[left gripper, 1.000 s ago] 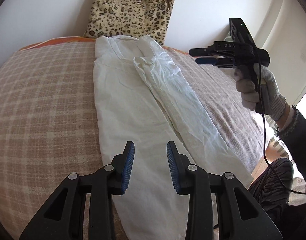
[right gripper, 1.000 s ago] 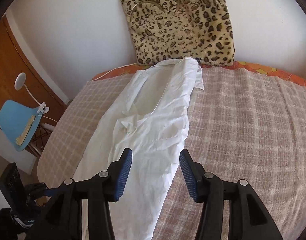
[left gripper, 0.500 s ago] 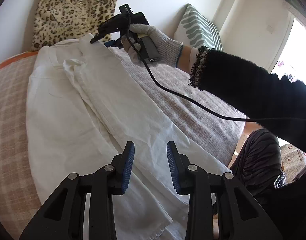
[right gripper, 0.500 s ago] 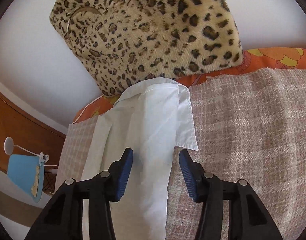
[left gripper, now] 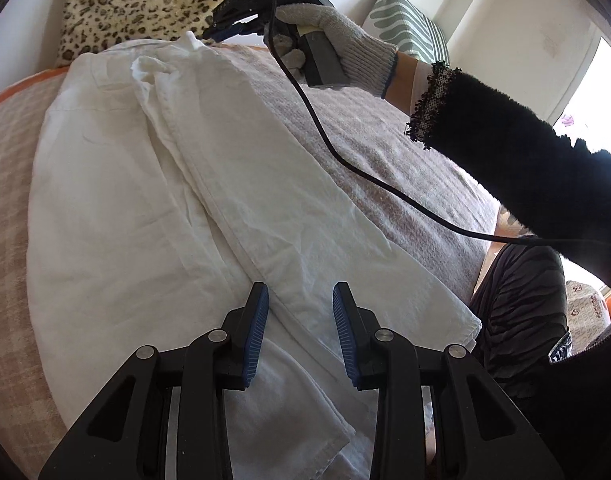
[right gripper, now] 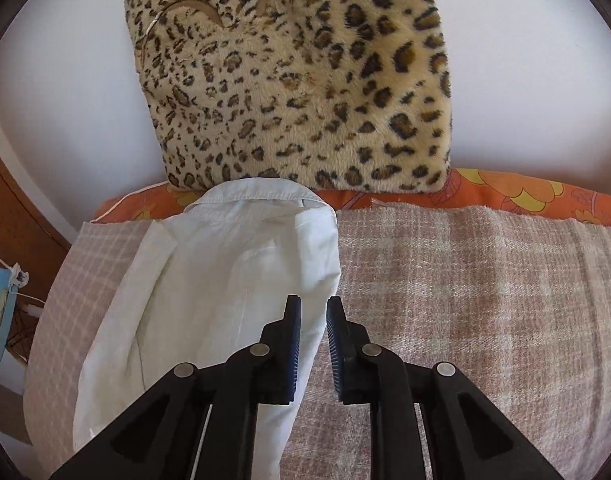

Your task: Fold small clothes

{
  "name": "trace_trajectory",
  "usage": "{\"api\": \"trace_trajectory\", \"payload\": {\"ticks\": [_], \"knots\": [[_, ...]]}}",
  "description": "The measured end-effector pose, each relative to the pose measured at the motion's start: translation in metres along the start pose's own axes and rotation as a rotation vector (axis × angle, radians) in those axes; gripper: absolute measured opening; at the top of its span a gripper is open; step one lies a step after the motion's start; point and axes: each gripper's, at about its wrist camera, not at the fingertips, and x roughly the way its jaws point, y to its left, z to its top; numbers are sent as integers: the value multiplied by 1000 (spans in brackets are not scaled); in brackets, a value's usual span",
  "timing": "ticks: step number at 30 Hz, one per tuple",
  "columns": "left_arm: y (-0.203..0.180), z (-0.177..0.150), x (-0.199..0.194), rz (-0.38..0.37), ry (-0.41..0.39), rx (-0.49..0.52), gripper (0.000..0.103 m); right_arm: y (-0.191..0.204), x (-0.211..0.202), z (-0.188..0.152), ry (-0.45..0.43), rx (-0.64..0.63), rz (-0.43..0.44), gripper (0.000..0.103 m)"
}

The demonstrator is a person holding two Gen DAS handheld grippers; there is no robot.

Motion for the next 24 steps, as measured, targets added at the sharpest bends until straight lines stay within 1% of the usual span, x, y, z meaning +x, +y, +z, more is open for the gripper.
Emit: {"api": "trace_trajectory", "payload": {"ticks": [2,4,6,8,9,10,11,13,15,17,18,20,22,24], "knots": [[4,0,-5,-18,-14,-30,32,23,-19,-13,-30,-104,9,25],[8,1,-13,-19,-30,-51,32,41,-32,-25,-27,-180,35,26],[8,1,-22,-4,-53,-47,32,50,-39,-34,-2,-208,65,26],[10,0,-33,14,-78,-47,32,56,-34,-44,48,-226,87,26],[12,0,-38,18,-92,-55,32,59,-32,-51,64,-244,73,26],[15,-1,-43,25,-103,-65,32,59,-29,-59,79,-257,40,26],[18,-3,-46,36,-110,-73,32,58,-24,-64,100,-259,15,26],[25,-7,-54,67,-125,-88,32,53,-14,-71,142,-233,-6,25],[32,-8,-60,95,-135,-109,32,52,-12,-74,135,-239,-25,25],[41,-10,-71,107,-159,-144,32,55,-19,-74,134,-241,-54,26],[47,-13,-78,116,-172,-165,32,54,-27,-75,131,-216,-40,26],[57,-17,-90,138,-190,-200,44,53,-48,-78,123,-159,12,29],[66,-24,-99,161,-200,-238,46,55,-73,-89,116,-130,39,34],[75,-32,-103,159,-194,-289,46,57,-97,-107,128,-97,66,36]]}}
